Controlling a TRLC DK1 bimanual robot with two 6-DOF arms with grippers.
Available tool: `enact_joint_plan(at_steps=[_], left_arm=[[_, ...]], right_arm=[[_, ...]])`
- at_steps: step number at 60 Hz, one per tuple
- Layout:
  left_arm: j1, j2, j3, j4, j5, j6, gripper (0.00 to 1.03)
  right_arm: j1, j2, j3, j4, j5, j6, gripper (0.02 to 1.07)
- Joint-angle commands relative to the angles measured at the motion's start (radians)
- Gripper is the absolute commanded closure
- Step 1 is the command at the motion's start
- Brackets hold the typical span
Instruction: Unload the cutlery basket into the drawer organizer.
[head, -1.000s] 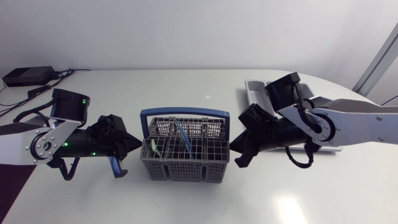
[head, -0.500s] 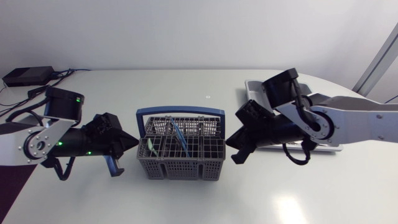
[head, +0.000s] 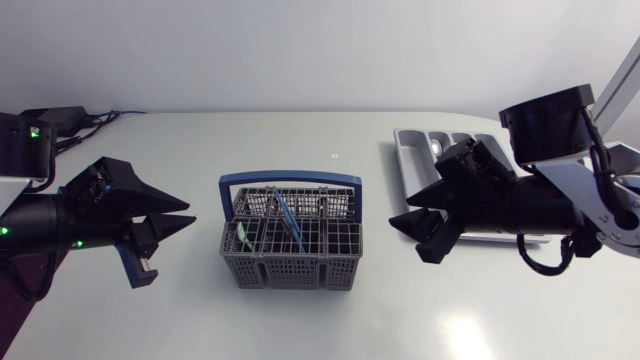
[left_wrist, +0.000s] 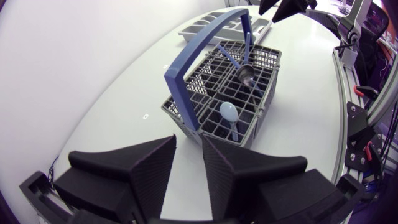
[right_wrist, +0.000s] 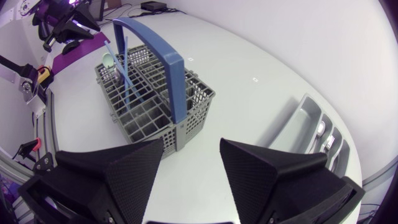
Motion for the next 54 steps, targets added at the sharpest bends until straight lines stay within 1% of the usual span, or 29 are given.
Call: enact_joint_plan(at_steps=[1, 2, 5, 8, 11, 22, 27, 35, 41, 44, 47, 49, 54], left_arm=[[-0.012, -0.012, 0.022, -0.019, -0.008, -0.030, 0.53], [-0.012, -0.015, 0.018, -0.019, -0.011, -0.029, 0.50], [-0.010, -0.017, 0.010, -0.019, -0.013, -0.029, 0.46], [-0.005, -0.018, 0.004, -0.019, -0.013, -0.029, 0.46], [-0.001, -0.031, -0.007, -0.019, -0.013, -0.029, 0.42], [0.015, -0.057, -0.037, -0.019, -0.013, -0.029, 0.42], [0.018, -0.067, -0.050, -0.019, -0.013, -0.029, 0.39], [0.016, -0.093, -0.067, -0.023, -0.011, -0.030, 0.39], [0.015, -0.101, -0.062, -0.031, -0.011, -0.032, 0.39], [0.013, -0.107, -0.062, -0.031, -0.011, -0.035, 0.39], [0.008, -0.113, -0.063, -0.031, -0.011, -0.036, 0.39], [0.007, -0.113, -0.065, -0.031, -0.011, -0.038, 0.39], [0.007, -0.121, -0.073, -0.029, -0.010, -0.038, 0.39]], right_arm=[[0.040, -0.014, -0.005, -0.031, 0.001, 0.021, 0.35], [0.052, -0.014, 0.001, -0.034, 0.001, 0.032, 0.35], [0.074, -0.009, 0.020, -0.043, 0.001, 0.060, 0.35], [0.106, 0.002, 0.044, -0.058, 0.001, 0.090, 0.35], [0.141, 0.011, 0.067, -0.065, 0.001, 0.126, 0.35], [0.253, 0.094, 0.182, -0.117, 0.001, 0.201, 0.36], [0.299, 0.146, 0.248, -0.160, 0.001, 0.213, 0.36], [0.333, 0.198, 0.316, -0.192, 0.001, 0.227, 0.36], [0.337, 0.220, 0.340, -0.192, 0.009, 0.232, 0.36], [0.345, 0.221, 0.337, -0.184, 0.037, 0.219, 0.36], [0.354, 0.221, 0.322, -0.172, 0.061, 0.172, 0.36], [0.356, 0.218, 0.300, -0.150, 0.069, 0.130, 0.36], [0.365, 0.204, 0.222, -0.052, 0.086, 0.029, 0.36]])
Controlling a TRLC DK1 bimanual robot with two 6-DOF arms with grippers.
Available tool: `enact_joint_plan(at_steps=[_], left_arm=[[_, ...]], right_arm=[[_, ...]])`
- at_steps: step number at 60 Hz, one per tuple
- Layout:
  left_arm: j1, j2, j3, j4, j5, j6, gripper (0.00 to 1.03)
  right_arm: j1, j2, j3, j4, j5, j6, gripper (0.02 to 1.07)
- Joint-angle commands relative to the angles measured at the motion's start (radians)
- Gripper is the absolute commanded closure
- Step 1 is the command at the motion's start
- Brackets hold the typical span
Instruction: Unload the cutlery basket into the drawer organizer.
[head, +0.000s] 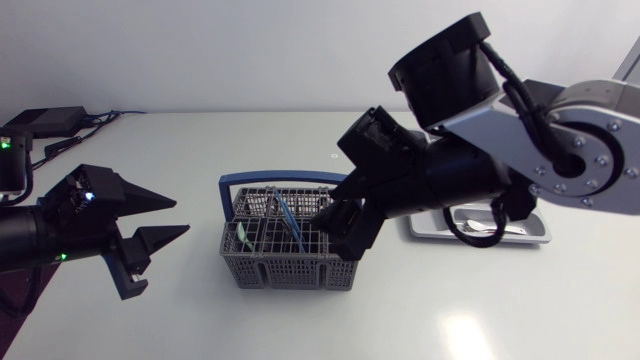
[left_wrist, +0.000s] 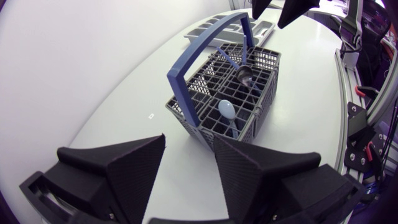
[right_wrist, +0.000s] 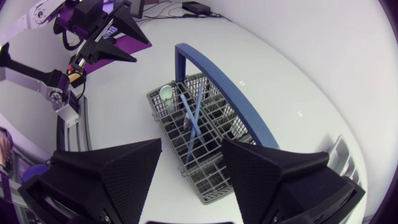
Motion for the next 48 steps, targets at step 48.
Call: enact_joint_plan(at_steps=[48], left_arm=[[-0.002, -0.020, -0.111, 0.087, 0.034, -0.007, 0.22]], right_arm=[[0.069, 0.163, -0.137, 0.423, 0.081, -0.188, 0.63]])
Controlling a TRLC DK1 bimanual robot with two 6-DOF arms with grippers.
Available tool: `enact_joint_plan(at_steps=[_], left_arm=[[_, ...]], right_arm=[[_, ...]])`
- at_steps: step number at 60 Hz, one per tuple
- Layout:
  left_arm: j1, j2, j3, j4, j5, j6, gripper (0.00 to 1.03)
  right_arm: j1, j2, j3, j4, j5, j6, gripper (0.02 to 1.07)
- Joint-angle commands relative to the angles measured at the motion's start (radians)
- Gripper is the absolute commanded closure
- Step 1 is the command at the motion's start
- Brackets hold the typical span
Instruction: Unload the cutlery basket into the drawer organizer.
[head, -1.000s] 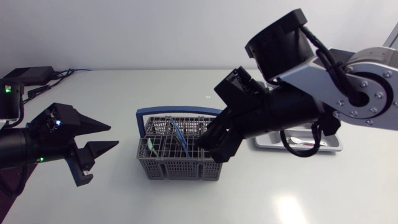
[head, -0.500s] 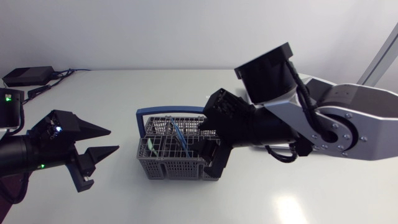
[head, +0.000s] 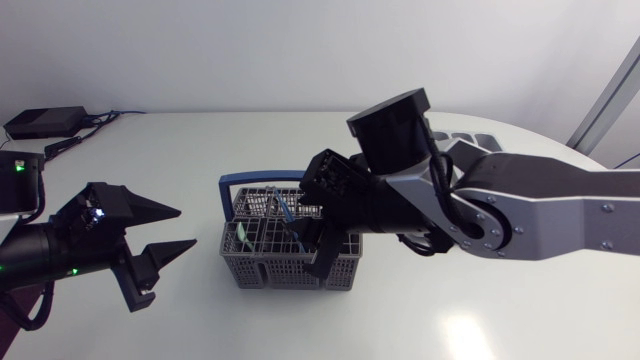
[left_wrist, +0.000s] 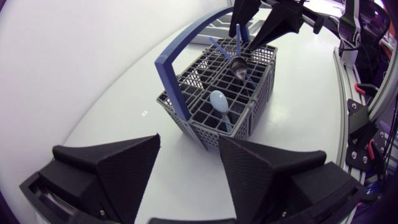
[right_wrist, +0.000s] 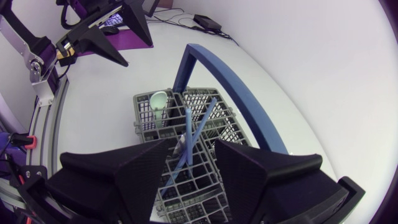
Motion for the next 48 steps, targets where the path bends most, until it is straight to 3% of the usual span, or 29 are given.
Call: enact_joint_plan(at_steps=[1, 13, 19, 33, 48], left_arm=[[0.000, -0.006, -0.024, 0.014, 0.016, 0.007, 0.21], [-0.001, -0.002, -0.020, 0.018, 0.022, 0.007, 0.12], [0.000, 0.001, -0.018, 0.025, 0.025, 0.010, 0.07], [0.008, 0.004, -0.018, 0.026, 0.031, 0.013, 0.06], [0.011, 0.007, -0.023, 0.034, 0.031, 0.018, 0.06]], right_arm=[[0.011, 0.030, -0.010, 0.029, 0.013, -0.012, 0.64], [0.020, 0.055, 0.001, 0.037, 0.016, -0.009, 0.80], [0.027, 0.061, 0.001, 0.043, 0.020, -0.004, 0.83], [0.027, 0.058, 0.010, 0.046, 0.030, -0.001, 1.01], [0.029, 0.007, 0.010, 0.009, 0.036, 0.000, 1.01]])
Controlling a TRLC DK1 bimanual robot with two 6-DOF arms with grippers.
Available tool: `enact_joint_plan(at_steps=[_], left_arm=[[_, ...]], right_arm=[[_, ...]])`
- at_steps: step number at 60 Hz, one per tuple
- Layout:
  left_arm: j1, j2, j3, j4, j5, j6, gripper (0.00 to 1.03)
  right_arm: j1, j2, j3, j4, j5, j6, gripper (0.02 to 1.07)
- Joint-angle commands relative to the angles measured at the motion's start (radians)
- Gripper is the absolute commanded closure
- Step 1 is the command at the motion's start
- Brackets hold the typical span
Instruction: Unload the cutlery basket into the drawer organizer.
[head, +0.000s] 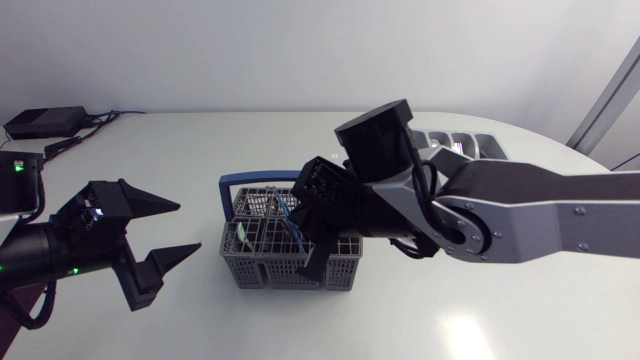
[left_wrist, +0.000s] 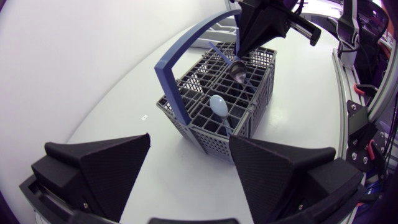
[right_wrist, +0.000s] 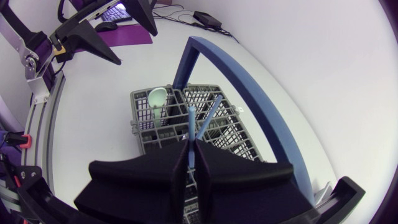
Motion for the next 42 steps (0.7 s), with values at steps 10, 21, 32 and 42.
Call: enact_joint_plan(at_steps=[10, 21, 32, 42], left_arm=[[0.009, 0.008, -0.015, 0.013, 0.013, 0.016, 0.06], [0.009, 0.010, -0.010, 0.013, 0.013, 0.015, 0.06], [0.009, 0.013, -0.010, 0.013, 0.011, 0.015, 0.06], [0.006, 0.014, -0.009, 0.015, 0.013, 0.015, 0.06]], right_arm=[[0.013, -0.113, 0.001, -0.048, 0.004, 0.000, 1.01], [0.019, -0.228, -0.011, -0.077, 0.003, 0.000, 1.01], [0.026, -0.361, 0.001, -0.157, -0.004, 0.017, 1.01], [0.007, -0.490, 0.023, -0.275, -0.020, 0.032, 1.01]])
